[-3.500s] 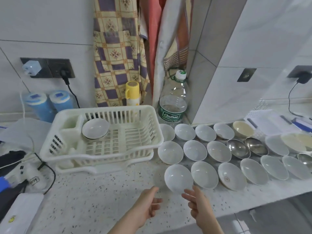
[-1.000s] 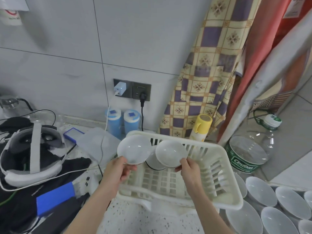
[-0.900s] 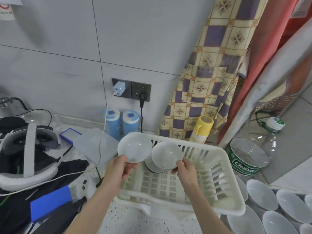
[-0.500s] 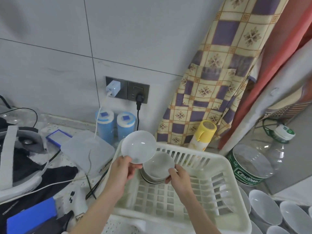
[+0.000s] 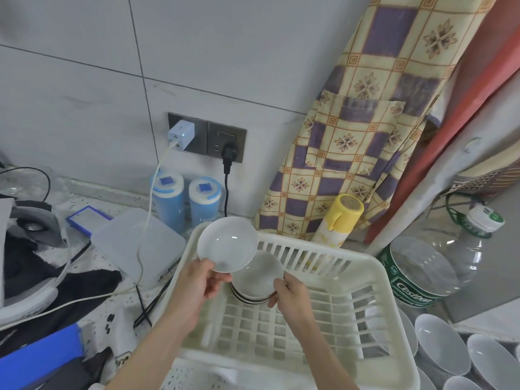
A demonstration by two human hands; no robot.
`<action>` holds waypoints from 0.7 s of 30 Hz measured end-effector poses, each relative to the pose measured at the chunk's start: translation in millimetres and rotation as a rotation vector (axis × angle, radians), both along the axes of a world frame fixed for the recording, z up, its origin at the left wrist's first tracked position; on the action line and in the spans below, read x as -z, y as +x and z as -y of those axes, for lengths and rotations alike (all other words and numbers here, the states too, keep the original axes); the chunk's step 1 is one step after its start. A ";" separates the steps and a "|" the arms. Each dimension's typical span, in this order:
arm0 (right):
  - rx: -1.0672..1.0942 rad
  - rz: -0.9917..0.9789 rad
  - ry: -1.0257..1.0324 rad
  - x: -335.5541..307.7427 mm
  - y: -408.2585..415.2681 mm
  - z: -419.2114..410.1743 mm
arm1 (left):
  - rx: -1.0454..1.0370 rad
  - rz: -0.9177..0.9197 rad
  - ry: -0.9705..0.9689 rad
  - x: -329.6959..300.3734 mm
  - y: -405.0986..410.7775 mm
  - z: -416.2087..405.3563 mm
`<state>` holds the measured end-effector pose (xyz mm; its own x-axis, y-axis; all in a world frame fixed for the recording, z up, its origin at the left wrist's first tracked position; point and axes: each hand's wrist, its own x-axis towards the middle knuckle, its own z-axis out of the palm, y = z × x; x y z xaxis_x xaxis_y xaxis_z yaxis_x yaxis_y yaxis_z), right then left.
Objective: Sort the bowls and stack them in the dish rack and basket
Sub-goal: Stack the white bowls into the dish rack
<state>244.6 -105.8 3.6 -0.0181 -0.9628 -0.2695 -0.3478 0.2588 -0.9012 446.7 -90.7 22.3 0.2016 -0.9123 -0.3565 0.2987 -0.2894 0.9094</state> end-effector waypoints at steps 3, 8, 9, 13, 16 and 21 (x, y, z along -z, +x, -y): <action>-0.007 0.032 -0.003 -0.8 1.5 0.0 | 0.016 0.008 0.017 -0.1 -0.8 -0.3; -0.014 0.033 -0.001 -1.8 1.5 -0.4 | 0.051 0.030 0.043 -3.8 -3.3 -1.4; -0.018 0.027 0.003 -1.9 1.3 -0.8 | 0.061 0.026 0.053 -4.6 -4.0 -1.3; -0.027 0.007 -0.005 -2.6 1.2 -3.3 | 0.107 0.032 0.080 -6.9 -6.3 -0.4; -0.032 -0.012 -0.008 -3.3 1.3 -4.2 | 0.142 0.045 0.090 -9.0 -7.4 -1.0; -0.010 -0.048 -0.003 -5.3 -0.4 -6.3 | 0.193 0.061 0.112 -14.6 -9.4 -3.1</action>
<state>244.2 -99.5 8.9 -0.0214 -0.9637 -0.2660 -0.3936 0.2527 -0.8839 437.4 -87.6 37.0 0.0519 -0.8914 -0.4503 0.1736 -0.4360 0.8830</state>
